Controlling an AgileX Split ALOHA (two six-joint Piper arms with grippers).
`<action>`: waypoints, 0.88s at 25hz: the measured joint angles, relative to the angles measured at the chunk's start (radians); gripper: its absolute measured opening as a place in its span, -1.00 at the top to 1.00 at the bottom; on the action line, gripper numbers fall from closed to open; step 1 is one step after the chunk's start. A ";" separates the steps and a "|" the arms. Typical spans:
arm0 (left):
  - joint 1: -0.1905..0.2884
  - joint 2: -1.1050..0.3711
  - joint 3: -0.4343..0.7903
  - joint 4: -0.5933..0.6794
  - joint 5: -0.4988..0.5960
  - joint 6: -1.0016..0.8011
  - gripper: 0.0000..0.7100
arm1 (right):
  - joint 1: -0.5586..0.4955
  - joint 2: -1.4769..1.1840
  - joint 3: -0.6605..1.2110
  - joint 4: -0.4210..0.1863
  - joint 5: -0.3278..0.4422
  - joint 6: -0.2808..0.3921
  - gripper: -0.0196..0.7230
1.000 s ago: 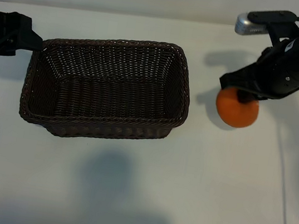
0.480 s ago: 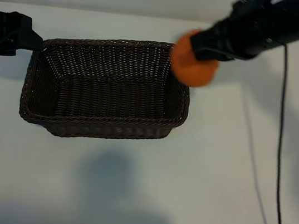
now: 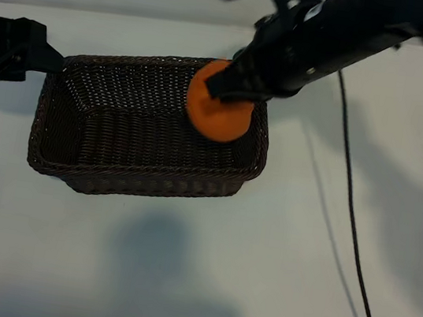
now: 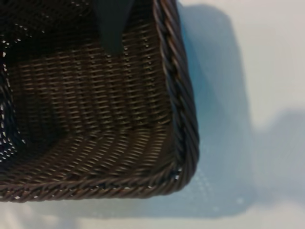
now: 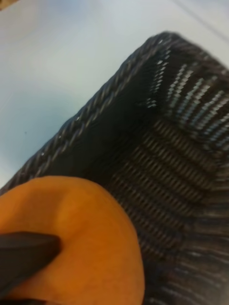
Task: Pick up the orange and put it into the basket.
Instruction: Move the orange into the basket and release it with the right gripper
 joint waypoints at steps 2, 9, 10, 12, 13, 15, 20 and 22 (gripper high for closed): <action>0.000 0.000 0.000 -0.004 0.002 0.000 -0.66 | 0.006 0.030 0.000 0.003 -0.007 -0.020 0.77; 0.000 0.000 0.000 -0.006 0.004 0.000 -0.66 | 0.028 0.077 -0.001 0.045 -0.054 -0.094 0.77; 0.000 0.000 0.000 -0.006 0.004 0.000 -0.66 | 0.034 0.083 -0.003 0.054 -0.059 -0.110 0.77; 0.000 0.000 0.000 -0.006 0.004 0.000 -0.66 | 0.051 0.100 -0.016 0.064 -0.059 -0.135 0.77; 0.000 0.000 0.000 -0.006 0.005 0.000 -0.66 | 0.063 0.110 -0.025 0.065 -0.060 -0.144 0.77; 0.000 0.000 0.000 -0.006 0.005 0.000 -0.66 | 0.086 0.133 -0.051 0.064 -0.061 -0.153 0.77; 0.000 0.000 0.000 -0.006 0.005 0.001 -0.58 | 0.125 0.218 -0.115 0.053 -0.065 -0.163 0.77; 0.000 0.000 0.000 -0.006 0.005 0.004 -0.54 | 0.126 0.247 -0.131 0.051 -0.071 -0.164 0.77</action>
